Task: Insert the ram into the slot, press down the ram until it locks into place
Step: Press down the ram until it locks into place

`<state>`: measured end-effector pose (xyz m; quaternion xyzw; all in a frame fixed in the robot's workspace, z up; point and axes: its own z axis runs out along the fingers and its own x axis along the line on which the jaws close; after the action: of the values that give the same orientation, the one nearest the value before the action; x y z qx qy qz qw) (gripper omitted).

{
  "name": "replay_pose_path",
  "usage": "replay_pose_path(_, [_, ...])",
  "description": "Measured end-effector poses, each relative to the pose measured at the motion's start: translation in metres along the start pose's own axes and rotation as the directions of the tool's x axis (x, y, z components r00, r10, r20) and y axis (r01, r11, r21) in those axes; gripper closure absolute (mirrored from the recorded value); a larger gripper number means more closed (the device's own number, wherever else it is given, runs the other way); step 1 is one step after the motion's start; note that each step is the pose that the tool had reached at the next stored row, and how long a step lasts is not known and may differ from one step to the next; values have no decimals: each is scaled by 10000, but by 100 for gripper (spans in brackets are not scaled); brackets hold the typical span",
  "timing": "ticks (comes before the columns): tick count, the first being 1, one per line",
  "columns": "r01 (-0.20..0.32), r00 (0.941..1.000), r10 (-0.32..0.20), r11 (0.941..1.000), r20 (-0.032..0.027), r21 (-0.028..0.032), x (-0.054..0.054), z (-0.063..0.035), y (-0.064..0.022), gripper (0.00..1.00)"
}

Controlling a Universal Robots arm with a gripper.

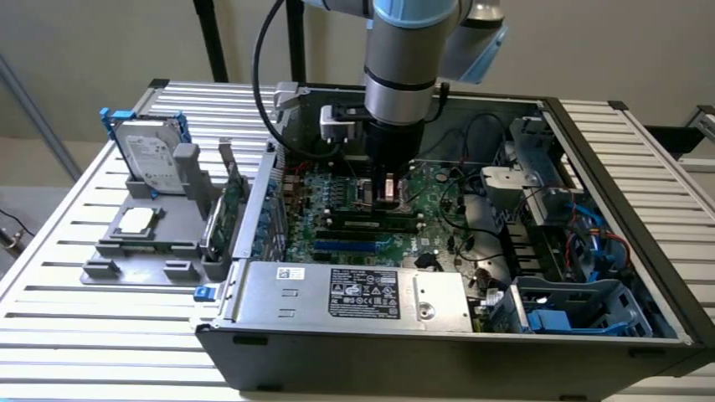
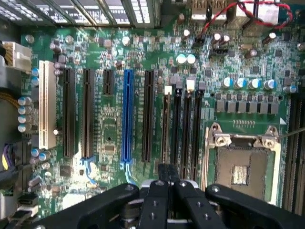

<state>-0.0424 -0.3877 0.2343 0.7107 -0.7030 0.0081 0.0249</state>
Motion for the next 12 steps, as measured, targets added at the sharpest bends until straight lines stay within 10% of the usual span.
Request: replay_pose_path(12, [-13, 10000, 13, 10000, 52, -8, 8, -157, 2, 89])
